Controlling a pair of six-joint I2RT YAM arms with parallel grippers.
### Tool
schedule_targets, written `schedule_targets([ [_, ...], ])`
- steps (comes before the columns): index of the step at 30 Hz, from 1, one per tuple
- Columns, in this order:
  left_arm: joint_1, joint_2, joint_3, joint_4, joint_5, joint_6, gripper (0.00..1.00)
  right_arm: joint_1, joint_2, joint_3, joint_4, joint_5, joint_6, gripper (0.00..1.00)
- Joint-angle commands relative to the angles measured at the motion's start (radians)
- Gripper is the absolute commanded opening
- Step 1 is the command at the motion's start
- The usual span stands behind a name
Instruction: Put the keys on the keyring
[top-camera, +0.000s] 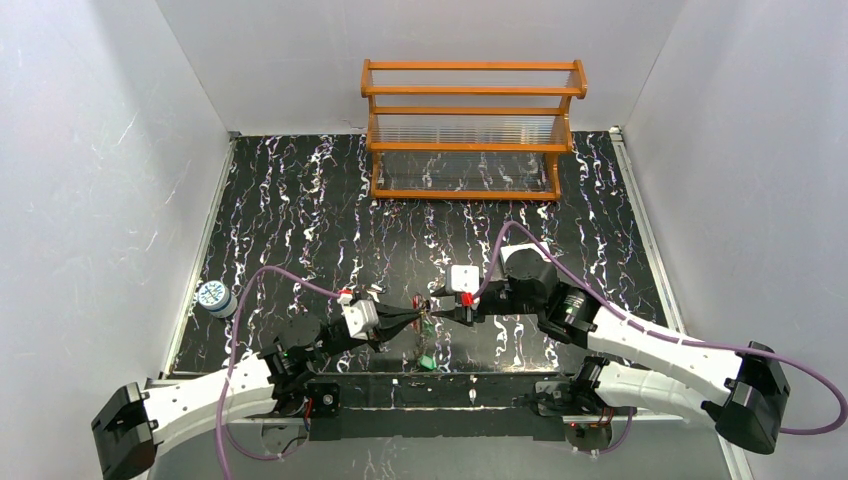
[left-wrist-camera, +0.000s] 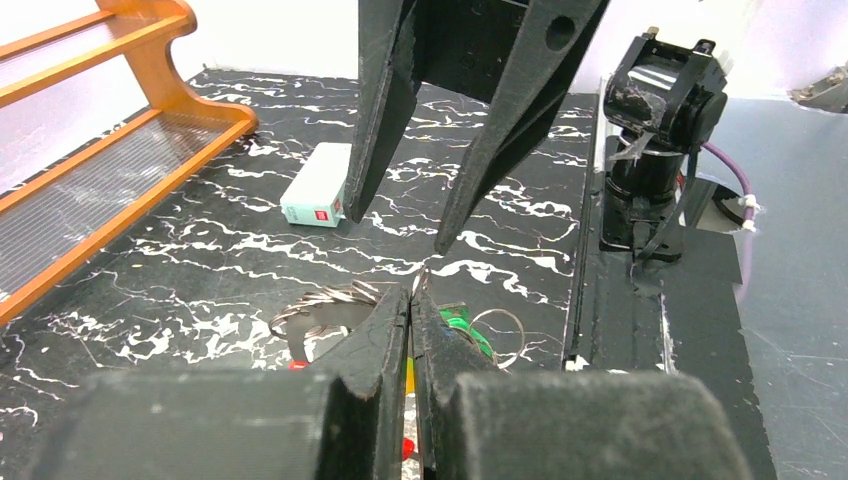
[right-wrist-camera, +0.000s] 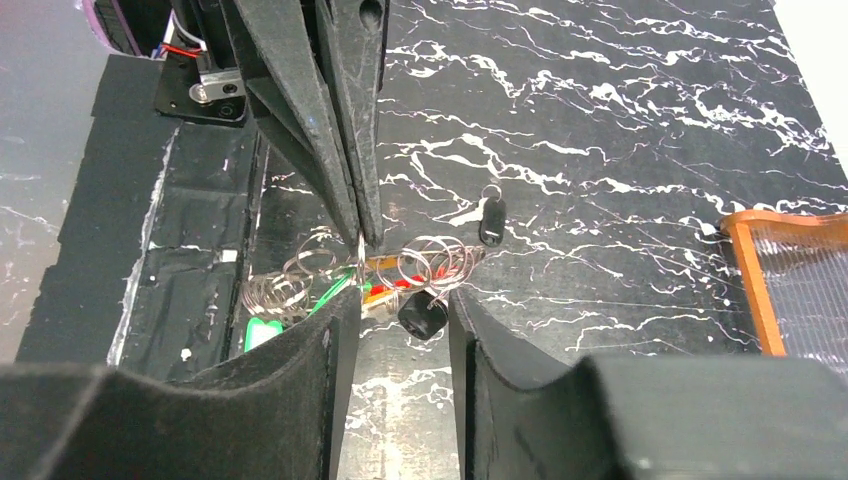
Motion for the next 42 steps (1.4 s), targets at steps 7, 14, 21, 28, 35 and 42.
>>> schedule_targets([
  [7, -0.003, -0.088, 0.105, -0.312, -0.134, 0.053, 0.0, 0.003, -0.021, -0.071, 0.147, 0.075, 0.044, 0.67],
  [14, -0.003, -0.059, 0.268, -0.621, -0.221, 0.042, 0.0, 0.003, -0.016, -0.08, 0.164, 0.106, 0.067, 0.87],
  [21, -0.003, 0.003, 0.351, -0.739, -0.283, 0.024, 0.0, 0.003, -0.012, -0.091, 0.183, 0.13, 0.088, 0.96],
  [28, -0.003, 0.163, 0.352, -0.663, -0.302, 0.002, 0.0, 0.003, -0.027, -0.112, 0.202, 0.163, 0.112, 0.99],
  [35, -0.003, 0.326, 0.286, -0.392, -0.303, -0.08, 0.0, 0.002, -0.054, -0.135, 0.21, 0.205, 0.129, 0.99],
  [42, -0.003, 0.453, 0.273, -0.245, -0.32, -0.12, 0.0, 0.002, -0.091, -0.179, 0.238, 0.264, 0.169, 0.99],
])
